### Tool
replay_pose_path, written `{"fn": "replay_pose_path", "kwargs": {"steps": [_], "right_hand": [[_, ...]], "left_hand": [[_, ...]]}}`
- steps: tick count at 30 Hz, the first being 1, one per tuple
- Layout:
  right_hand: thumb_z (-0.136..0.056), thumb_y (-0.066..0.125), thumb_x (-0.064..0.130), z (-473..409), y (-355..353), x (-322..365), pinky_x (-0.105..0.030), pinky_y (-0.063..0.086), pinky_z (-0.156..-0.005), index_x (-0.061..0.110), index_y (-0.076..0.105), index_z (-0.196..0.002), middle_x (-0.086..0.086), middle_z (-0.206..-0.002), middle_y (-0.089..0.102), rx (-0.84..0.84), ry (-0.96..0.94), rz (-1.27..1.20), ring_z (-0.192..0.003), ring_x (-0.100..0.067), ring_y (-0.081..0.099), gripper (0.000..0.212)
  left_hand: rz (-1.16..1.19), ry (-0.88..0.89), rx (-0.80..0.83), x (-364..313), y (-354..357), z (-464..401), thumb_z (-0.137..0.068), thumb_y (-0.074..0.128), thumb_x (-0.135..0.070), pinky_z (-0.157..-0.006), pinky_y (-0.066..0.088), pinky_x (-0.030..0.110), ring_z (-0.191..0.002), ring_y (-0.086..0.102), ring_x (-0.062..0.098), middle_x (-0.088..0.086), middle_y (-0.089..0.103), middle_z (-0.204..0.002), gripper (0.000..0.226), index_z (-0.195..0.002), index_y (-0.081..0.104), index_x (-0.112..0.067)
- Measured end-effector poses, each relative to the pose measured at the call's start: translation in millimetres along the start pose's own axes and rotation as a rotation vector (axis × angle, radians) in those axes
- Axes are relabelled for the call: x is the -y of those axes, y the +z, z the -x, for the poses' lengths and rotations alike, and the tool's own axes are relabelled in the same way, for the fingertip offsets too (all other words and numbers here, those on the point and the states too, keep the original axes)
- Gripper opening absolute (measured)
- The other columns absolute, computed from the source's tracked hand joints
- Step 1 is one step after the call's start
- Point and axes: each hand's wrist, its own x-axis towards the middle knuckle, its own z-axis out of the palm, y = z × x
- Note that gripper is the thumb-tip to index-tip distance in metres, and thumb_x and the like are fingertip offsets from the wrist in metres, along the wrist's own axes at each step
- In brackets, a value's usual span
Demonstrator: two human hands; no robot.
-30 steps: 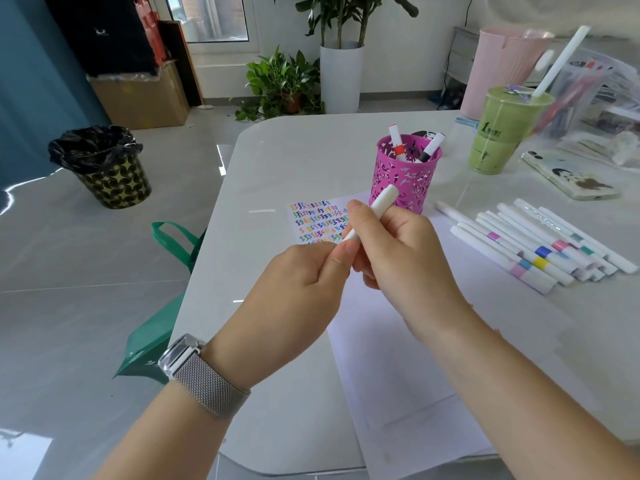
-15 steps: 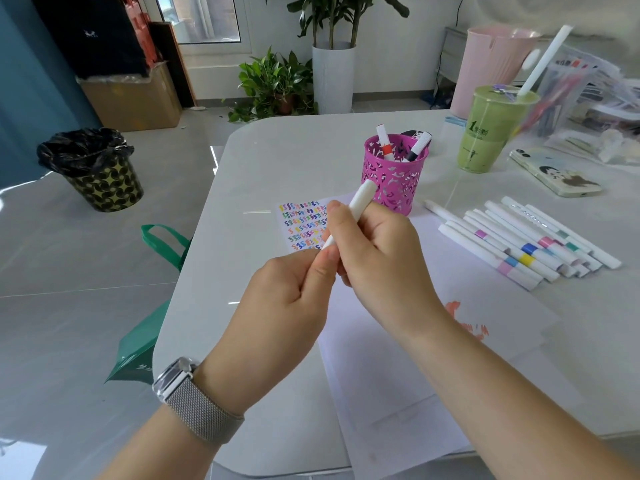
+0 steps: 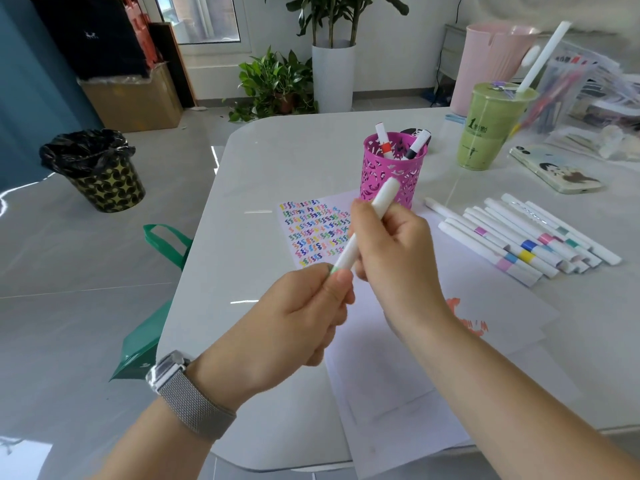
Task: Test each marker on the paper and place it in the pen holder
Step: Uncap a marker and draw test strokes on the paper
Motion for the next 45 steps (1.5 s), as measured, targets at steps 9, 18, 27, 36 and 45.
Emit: {"fn": "replay_pose_path", "kwargs": {"steps": [9,18,27,36,45], "right_hand": [[-0.084,0.049,0.014,-16,7,-1,-0.021,0.026,-0.042,0.014,0.036,-0.048,0.008,-0.040,0.033,-0.143,0.215,0.107,-0.042,-0.013,0.030,0.039],[-0.087,0.047,0.017,-75,-64,7,-0.019,0.026,-0.045,0.019,0.039,-0.056,0.009,-0.042,0.036,-0.497,0.305,-0.246,-0.043,-0.013,0.033,0.032],[-0.082,0.072,0.022,-46,-21,-10,-0.016,0.018,-0.034,0.015,0.056,-0.063,0.004,-0.046,0.048,-0.083,0.293,-0.284,-0.039,-0.006,0.034,0.026],[-0.085,0.071,0.026,-35,10,-46,-0.023,0.044,-0.043,0.012,0.065,-0.065,-0.002,-0.055,0.066,0.113,0.070,0.056,-0.048,-0.013,0.058,0.024],[-0.076,0.074,0.013,-32,13,-65,-0.015,0.032,-0.044,0.016,0.040,-0.052,0.009,-0.040,0.041,-0.032,-0.040,0.278,-0.040,-0.003,0.040,0.042]], "left_hand": [[-0.514,0.242,-0.231,2,25,-3,-0.094,0.024,-0.042,-0.051,0.029,0.034,-0.048,0.028,0.017,-0.002,0.033,-0.051,0.044,-0.060,0.031,-0.015],[-0.433,0.101,-0.257,3,-9,24,-0.081,0.025,-0.055,-0.045,0.029,0.016,-0.044,0.033,0.010,-0.007,0.038,-0.046,0.045,-0.058,0.034,-0.018],[-0.616,0.045,-0.195,22,-1,11,-0.097,0.028,-0.017,-0.054,0.035,0.041,-0.054,0.028,0.023,-0.003,0.030,-0.061,0.027,-0.071,0.021,-0.019],[-0.764,0.017,-0.215,20,-10,7,-0.097,0.030,-0.038,-0.057,0.030,0.034,-0.074,0.047,0.029,-0.002,0.032,-0.061,0.035,-0.065,0.022,-0.027],[-1.125,-0.123,-0.171,23,-20,8,-0.097,0.022,-0.044,-0.063,0.038,0.032,-0.066,0.041,0.023,-0.005,0.036,-0.067,0.033,-0.071,0.022,-0.024]]}}
